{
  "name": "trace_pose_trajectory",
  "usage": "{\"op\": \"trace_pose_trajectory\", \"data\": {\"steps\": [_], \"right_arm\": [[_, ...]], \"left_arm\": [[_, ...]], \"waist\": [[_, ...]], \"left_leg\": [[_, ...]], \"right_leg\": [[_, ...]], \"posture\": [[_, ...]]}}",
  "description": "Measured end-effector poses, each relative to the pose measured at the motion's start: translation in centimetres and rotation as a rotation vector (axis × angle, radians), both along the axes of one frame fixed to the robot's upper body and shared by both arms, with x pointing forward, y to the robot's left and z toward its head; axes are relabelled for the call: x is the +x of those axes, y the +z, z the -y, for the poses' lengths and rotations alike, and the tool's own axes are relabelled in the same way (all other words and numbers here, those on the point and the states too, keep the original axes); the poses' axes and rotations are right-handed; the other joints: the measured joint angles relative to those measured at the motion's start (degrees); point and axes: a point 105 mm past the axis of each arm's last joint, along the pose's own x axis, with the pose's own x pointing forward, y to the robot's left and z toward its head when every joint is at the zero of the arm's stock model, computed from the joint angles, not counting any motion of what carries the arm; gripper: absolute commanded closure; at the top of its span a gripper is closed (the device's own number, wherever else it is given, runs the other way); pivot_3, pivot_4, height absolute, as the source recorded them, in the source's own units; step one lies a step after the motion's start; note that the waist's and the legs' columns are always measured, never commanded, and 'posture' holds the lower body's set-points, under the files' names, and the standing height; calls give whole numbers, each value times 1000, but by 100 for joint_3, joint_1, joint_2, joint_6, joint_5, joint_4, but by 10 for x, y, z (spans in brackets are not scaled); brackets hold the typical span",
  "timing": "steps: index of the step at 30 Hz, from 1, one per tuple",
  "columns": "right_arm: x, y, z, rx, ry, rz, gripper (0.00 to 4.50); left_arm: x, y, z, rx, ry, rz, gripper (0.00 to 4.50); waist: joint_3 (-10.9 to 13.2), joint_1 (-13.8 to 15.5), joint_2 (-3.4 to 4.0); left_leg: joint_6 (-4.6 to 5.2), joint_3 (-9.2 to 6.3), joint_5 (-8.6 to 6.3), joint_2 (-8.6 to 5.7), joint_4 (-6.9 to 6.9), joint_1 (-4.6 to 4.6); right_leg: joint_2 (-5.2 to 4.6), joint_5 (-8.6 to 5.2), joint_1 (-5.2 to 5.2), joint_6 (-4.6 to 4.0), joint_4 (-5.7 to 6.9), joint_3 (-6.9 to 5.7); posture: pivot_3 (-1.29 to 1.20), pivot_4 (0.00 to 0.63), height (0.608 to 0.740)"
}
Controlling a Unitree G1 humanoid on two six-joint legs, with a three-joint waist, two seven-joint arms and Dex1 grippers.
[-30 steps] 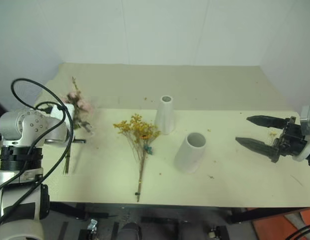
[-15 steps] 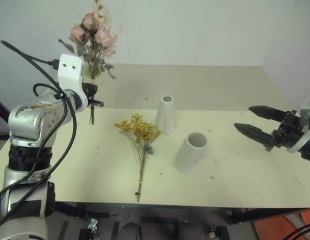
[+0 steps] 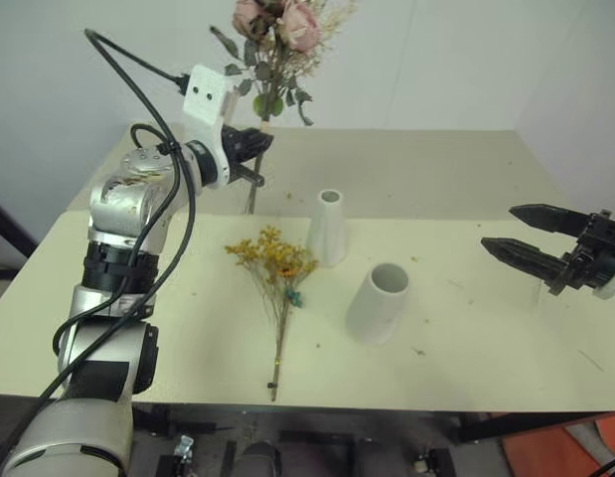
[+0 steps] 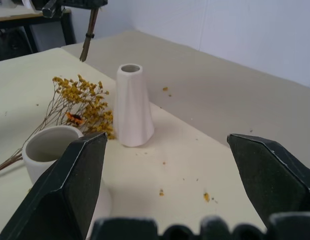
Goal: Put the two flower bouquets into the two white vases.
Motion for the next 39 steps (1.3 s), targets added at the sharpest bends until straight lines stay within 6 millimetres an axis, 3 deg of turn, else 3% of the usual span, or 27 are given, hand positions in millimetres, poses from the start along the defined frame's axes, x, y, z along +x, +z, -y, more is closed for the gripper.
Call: {"op": "trace_pose_trajectory", "data": {"steps": [7, 25, 33, 39], "right_arm": [[-3, -3, 0, -3, 13, -28, 0], [-12, -8, 0, -26, 15, -25, 0], [-17, -8, -2, -30, 9, -11, 0], [-20, -7, -4, -32, 3, 3, 0]], "left_arm": [[7, -3, 21, -41, -134, -30, 4416], [-2, 35, 45, -235, -418, 25, 4416], [4, 30, 61, -255, -456, 21, 4416], [11, 13, 67, -250, -441, 4, 4416]], "waist": [[1, 14, -1], [1, 11, -2], [2, 15, -3], [3, 12, -4]], "left_leg": [[1, 0, 0, -1, 2, -5], [2, 0, 0, 0, 4, -3], [2, 0, 0, -1, 4, -4], [2, 0, 0, 0, 4, -5]], "right_leg": [[0, 0, -1, 1, -2, -1], [1, -1, -1, 3, 1, -1], [1, -1, -1, 3, 1, -1], [2, -1, -1, 3, 0, -1]], "posture": [[0, 150, 740], [0, 150, 740], [0, 150, 740], [0, 150, 740]]}}
